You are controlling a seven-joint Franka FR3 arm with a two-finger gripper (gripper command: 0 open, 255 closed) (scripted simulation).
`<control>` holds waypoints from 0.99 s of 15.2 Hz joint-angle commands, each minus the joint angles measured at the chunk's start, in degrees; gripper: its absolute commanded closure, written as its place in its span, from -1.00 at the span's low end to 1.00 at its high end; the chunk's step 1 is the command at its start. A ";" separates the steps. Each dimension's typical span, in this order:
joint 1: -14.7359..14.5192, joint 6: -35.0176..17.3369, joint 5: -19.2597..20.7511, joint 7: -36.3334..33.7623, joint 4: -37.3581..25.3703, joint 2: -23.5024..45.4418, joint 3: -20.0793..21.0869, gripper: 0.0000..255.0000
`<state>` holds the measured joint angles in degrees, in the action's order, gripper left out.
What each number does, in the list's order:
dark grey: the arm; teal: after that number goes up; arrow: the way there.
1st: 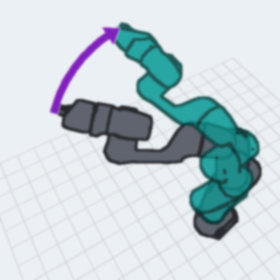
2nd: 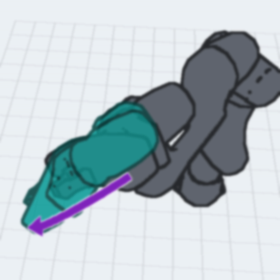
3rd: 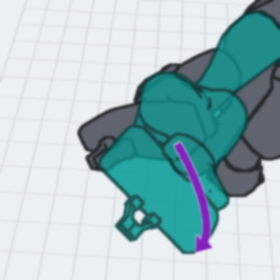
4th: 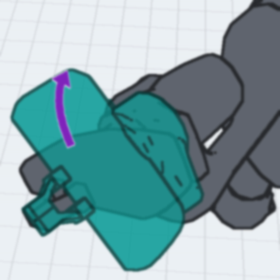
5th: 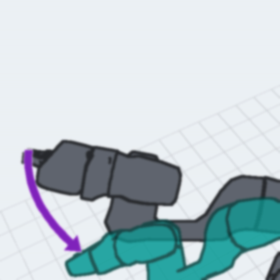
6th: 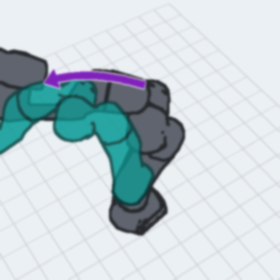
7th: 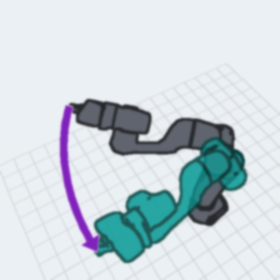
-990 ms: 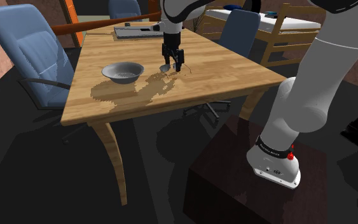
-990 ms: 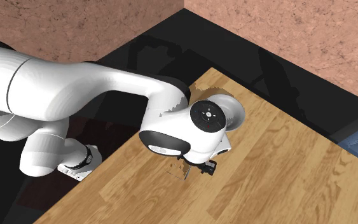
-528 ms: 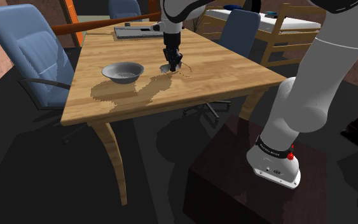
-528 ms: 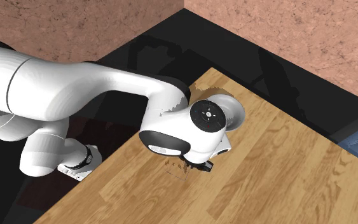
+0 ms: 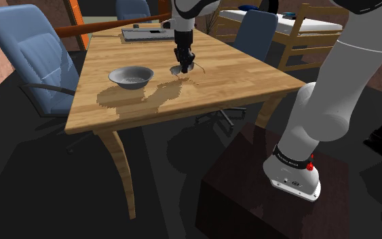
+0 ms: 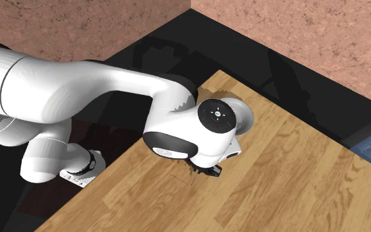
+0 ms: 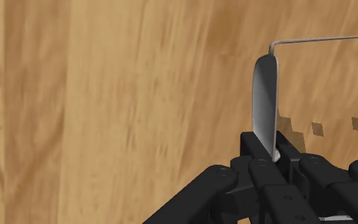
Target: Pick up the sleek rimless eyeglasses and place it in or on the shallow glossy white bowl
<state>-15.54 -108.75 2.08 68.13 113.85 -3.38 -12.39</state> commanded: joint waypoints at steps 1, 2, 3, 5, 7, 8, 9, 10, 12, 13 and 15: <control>-0.02 1.50 0.04 -0.01 -1.19 -0.28 0.03 1.00; -0.03 2.25 0.06 -0.01 -1.84 -0.39 0.04 1.00; -0.03 3.01 0.07 -0.01 -2.51 -0.49 0.05 1.00; -0.05 4.54 0.08 0.00 -3.88 -0.65 0.08 1.00; -0.06 6.06 0.09 0.02 -5.30 -0.75 0.10 1.00; -0.07 6.83 0.09 0.03 -6.03 -0.78 0.11 1.00; -0.08 7.60 0.09 0.04 -6.78 -0.81 0.12 1.00; -0.08 8.36 0.08 0.06 -7.54 -0.81 0.13 1.00; -0.09 9.91 0.07 0.09 -9.11 -0.79 0.14 1.00; -0.10 10.68 0.05 0.12 -9.91 -0.76 0.14 1.00; -0.11 12.24 0.02 0.16 -11.57 -0.66 0.15 1.00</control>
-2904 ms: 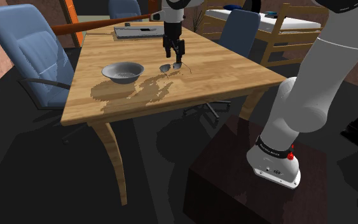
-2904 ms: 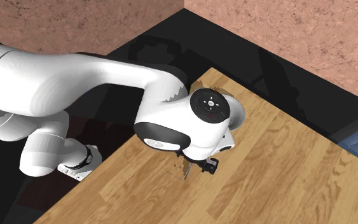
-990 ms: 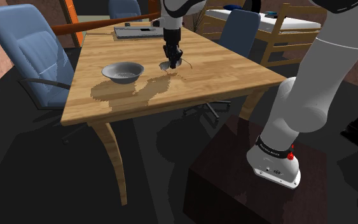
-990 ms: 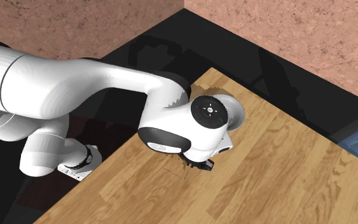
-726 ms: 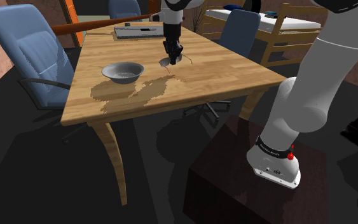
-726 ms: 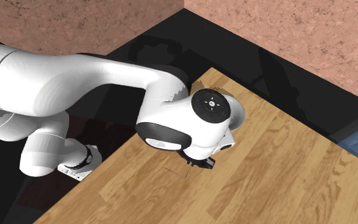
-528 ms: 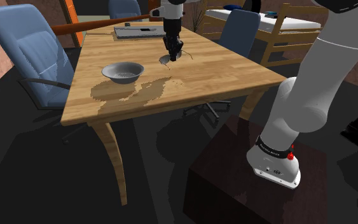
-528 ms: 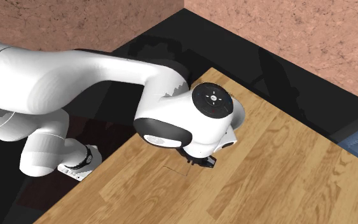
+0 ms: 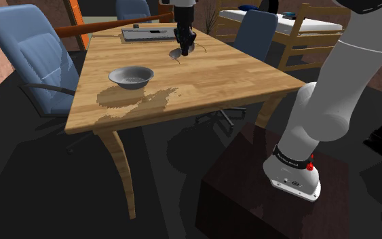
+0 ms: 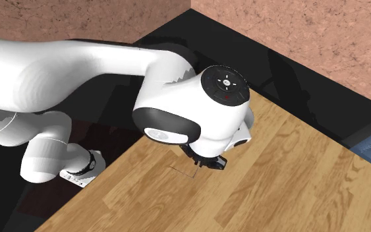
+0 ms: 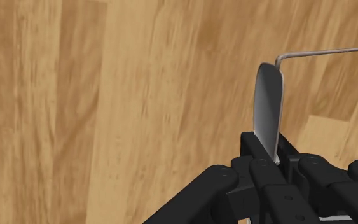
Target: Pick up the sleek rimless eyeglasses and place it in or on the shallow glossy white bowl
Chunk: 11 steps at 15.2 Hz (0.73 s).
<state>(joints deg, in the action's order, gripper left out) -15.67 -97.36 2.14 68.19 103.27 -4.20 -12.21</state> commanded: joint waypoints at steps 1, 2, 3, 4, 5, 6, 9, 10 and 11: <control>0.02 1.63 -0.05 0.13 -1.84 0.23 -0.03 1.00; 0.02 2.41 -0.07 0.16 -2.71 0.32 -0.03 1.00; 0.02 3.20 -0.09 0.19 -3.59 0.42 -0.03 1.00; 0.02 3.78 -0.11 0.22 -4.25 0.50 -0.04 1.00; -0.45 4.00 -0.45 -0.69 -5.81 1.89 0.46 1.00; -0.91 4.26 -0.78 -1.58 -7.45 3.33 0.93 1.00; -2.24 5.28 -1.69 -4.17 -12.96 7.94 2.25 1.00; -2.66 5.72 -1.97 -5.00 -15.01 9.59 2.66 1.00; -3.08 6.21 -2.23 -5.83 -17.19 11.30 3.05 1.00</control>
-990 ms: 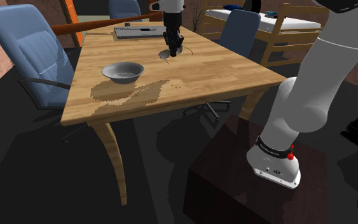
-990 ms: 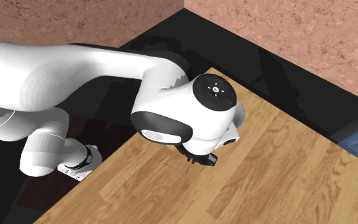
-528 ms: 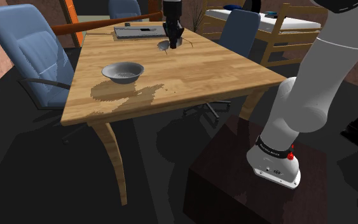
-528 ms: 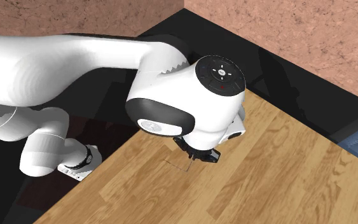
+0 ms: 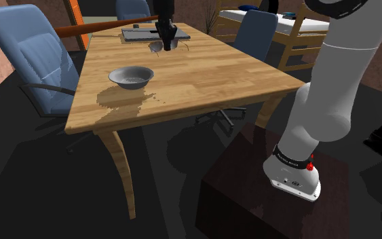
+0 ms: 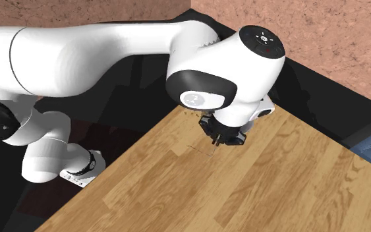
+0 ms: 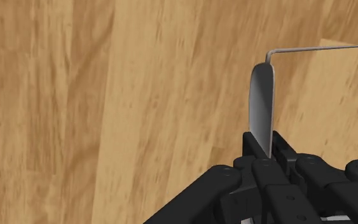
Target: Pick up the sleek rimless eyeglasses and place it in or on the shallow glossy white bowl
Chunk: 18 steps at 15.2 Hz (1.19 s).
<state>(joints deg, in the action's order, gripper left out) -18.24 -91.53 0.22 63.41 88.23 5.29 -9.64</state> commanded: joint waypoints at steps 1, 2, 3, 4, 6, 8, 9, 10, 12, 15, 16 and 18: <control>-0.93 0.94 -0.56 -1.86 -4.47 3.59 0.86 1.00; -1.33 1.58 -0.80 -2.66 -6.93 5.45 1.22 1.00; -1.73 2.29 -1.04 -3.45 -9.56 7.39 1.56 1.00; -2.11 3.09 -1.26 -4.22 -12.39 9.43 1.88 1.00; -2.84 5.04 -1.69 -5.74 -18.76 13.89 2.49 1.00; -3.49 7.65 -2.12 -7.23 -26.53 19.07 3.04 1.00; -3.76 9.34 -2.35 -7.96 -31.24 22.10 3.30 1.00; -3.98 11.47 -2.60 -8.70 -36.91 25.64 3.55 1.00; -4.22 12.40 -2.77 -9.32 -40.55 28.36 3.74 1.00; -4.57 8.52 -2.59 -9.31 -34.46 26.14 3.68 1.00; -4.66 7.37 -2.54 -9.31 -32.75 25.59 3.67 1.00; -4.82 5.21 -2.46 -9.31 -29.65 24.65 3.66 1.00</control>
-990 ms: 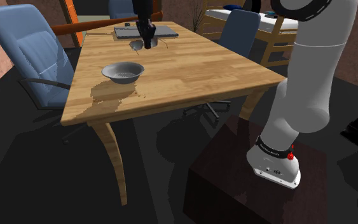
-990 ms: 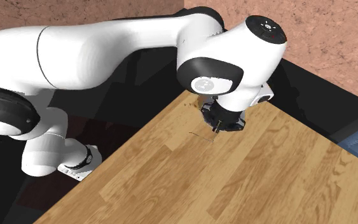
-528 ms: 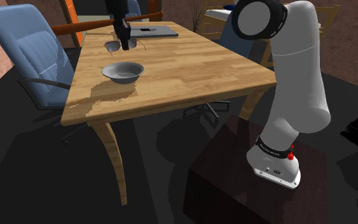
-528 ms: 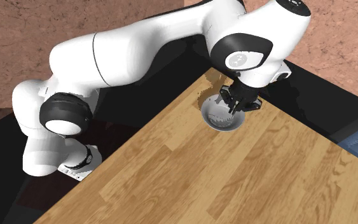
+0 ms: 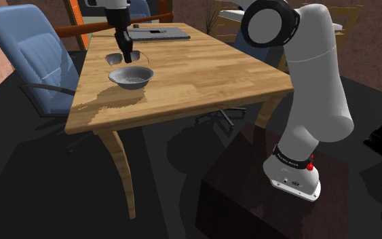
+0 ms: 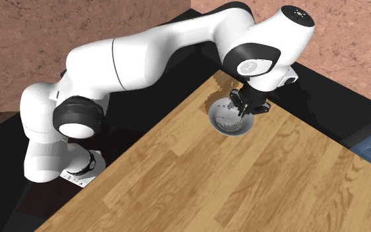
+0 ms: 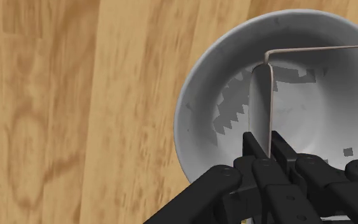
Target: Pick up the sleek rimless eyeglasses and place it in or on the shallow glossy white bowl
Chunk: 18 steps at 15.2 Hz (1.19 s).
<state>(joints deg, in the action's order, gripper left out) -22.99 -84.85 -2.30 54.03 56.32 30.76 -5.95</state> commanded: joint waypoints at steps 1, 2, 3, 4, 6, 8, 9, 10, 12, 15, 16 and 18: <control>-0.14 -2.50 0.10 0.07 3.68 -1.21 -0.03 1.00; -0.20 -3.49 0.13 0.06 5.02 -1.56 -0.04 1.00; -0.25 -4.46 0.15 0.06 6.30 -1.87 -0.04 1.00; -0.31 -5.40 0.18 0.06 7.52 -2.15 -0.04 1.00; -0.38 -6.78 0.21 0.05 9.26 -2.50 -0.04 1.00; -0.38 -6.78 0.21 0.05 9.26 -2.50 -0.04 1.00; -0.38 -6.78 0.21 0.05 9.26 -2.50 -0.04 1.00; -0.38 -6.78 0.21 0.05 9.26 -2.50 -0.04 1.00; -0.38 -6.78 0.21 0.05 9.26 -2.50 -0.04 1.00; -0.38 -6.77 0.21 0.05 9.25 -2.50 -0.04 -1.00; -0.37 -6.77 0.21 0.05 9.25 -2.50 -0.04 -1.00; -0.37 -6.78 0.21 0.06 9.26 -2.50 -0.04 -1.00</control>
<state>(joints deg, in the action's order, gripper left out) -23.36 -91.63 -2.09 54.08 65.58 28.26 -5.99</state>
